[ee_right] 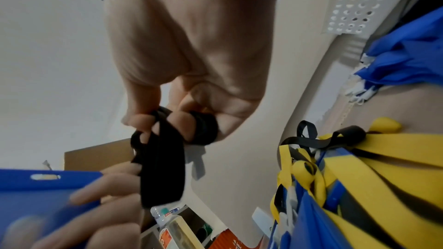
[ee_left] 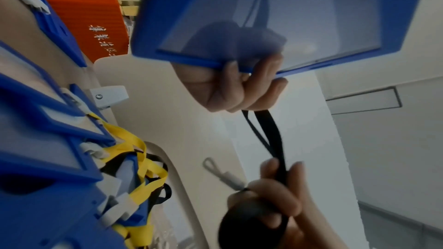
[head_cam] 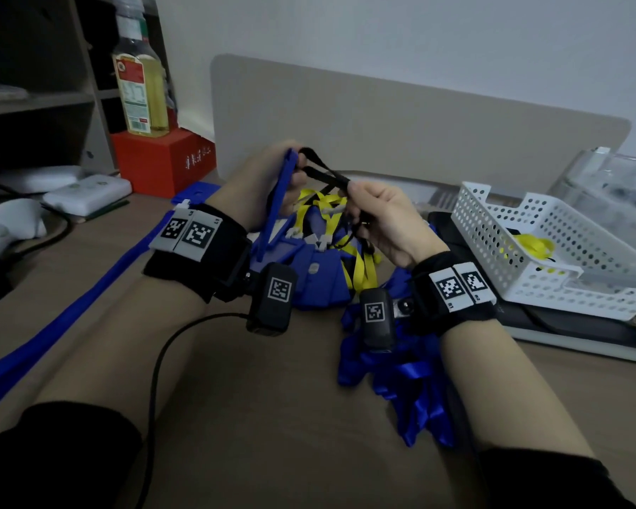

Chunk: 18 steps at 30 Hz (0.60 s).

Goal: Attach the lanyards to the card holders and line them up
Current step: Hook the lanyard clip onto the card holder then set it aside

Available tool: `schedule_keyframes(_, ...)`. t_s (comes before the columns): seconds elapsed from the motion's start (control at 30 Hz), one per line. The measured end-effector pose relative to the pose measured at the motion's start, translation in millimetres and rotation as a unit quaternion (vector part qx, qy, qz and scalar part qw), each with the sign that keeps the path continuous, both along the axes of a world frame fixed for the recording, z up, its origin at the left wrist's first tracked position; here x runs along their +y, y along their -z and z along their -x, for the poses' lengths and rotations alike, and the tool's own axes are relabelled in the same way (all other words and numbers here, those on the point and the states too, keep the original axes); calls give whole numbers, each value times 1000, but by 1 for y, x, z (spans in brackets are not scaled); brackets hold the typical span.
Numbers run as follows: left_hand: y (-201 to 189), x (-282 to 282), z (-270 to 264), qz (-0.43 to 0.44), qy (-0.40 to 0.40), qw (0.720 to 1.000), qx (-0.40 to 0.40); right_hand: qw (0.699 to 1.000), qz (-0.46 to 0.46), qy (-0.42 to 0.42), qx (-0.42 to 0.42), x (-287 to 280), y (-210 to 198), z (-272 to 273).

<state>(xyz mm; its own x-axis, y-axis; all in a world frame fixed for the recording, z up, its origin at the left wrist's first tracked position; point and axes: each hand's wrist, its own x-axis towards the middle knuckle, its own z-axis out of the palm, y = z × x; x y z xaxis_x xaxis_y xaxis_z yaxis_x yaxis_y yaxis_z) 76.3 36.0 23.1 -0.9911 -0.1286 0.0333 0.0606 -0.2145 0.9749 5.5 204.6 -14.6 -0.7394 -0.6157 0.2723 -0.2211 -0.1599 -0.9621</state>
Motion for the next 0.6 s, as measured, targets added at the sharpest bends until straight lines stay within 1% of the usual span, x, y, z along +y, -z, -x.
schedule_keyframes(0.1, 7, 6, 8, 33, -17, 998, -47, 1000, 29, 2, -9, 5, -6, 4)
schedule_keyframes(0.17, 10, 12, 15, 69, -18, 995, -72, 998, 46, 32, -17, 9, -15, 6)
schedule_keyframes(0.27, 7, 28, 20, 111, -14, 990, -86, 989, 82, 109, -51, 19, -30, 9)
schedule_keyframes(0.37, 4, 46, 23, 129, -10, 989, -69, 974, 93, 194, -65, 34, -43, 19)
schedule_keyframes(0.47, 4, 62, 34, 170, -7, 984, -59, 953, 54, 295, -44, 60, -54, 38)
schedule_keyframes(0.53, 8, 73, 42, 179, 6, 982, -53, 929, 34, 368, -24, 81, -61, 51)
schedule_keyframes(0.6, 12, 83, 48, 170, 28, 984, -40, 902, 14, 431, -2, 105, -68, 63)
